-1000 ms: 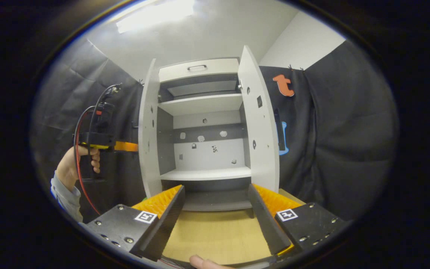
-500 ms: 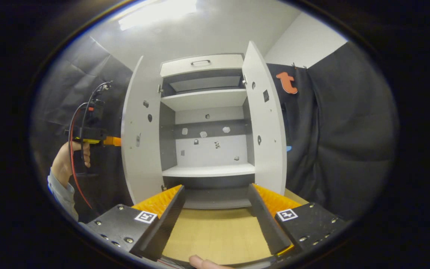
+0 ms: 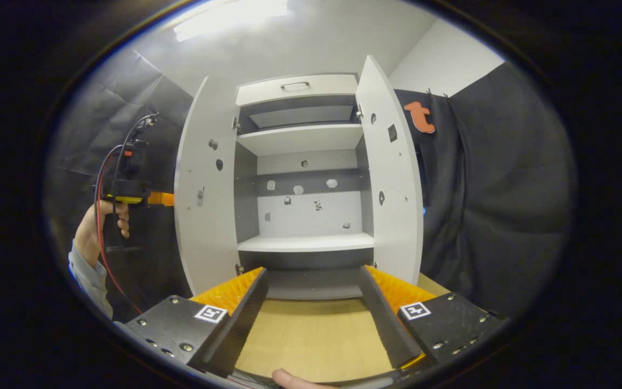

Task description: Open the right door of the double-door shoe cabinet with the right hand, and open the left door with the left hand.

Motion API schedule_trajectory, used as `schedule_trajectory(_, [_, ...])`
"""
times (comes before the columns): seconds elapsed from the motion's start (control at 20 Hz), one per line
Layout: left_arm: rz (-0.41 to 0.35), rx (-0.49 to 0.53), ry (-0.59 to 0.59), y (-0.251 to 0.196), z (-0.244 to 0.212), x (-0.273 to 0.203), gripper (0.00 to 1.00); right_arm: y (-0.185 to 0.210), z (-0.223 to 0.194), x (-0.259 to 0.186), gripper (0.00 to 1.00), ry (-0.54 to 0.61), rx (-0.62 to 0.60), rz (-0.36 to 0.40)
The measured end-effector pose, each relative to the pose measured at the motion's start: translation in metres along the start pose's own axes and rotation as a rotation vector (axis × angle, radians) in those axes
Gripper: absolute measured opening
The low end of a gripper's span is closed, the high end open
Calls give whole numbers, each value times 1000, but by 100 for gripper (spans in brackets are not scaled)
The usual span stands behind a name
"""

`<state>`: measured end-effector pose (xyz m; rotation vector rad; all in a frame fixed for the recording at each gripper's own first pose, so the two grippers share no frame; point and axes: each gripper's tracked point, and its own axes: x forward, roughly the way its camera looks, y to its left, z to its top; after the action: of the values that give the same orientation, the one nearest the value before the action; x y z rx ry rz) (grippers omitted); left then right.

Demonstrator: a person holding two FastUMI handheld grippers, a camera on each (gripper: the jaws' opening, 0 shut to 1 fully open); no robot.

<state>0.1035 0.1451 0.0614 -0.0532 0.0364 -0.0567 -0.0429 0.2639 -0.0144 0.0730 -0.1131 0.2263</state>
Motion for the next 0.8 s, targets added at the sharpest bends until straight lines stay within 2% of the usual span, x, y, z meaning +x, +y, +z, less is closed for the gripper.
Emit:
schedule_trajectory(0.5, [19,11,-20,-1,-4,-17,2,-10,-3,3,100,7,8,-15])
schedule_trajectory(0.65, [33,-2,45,-2,-24,-31,6,-14,-3,3,100,8,10,-23])
schedule_trajectory(0.7, [45,3,47,-1,-28,-35,11,-15,-3,4,100,7,10,-27])
schedule_trajectory(0.8, [90,33,62,4,-39,-45,31,-16,-2,3,100,7,9,-31])
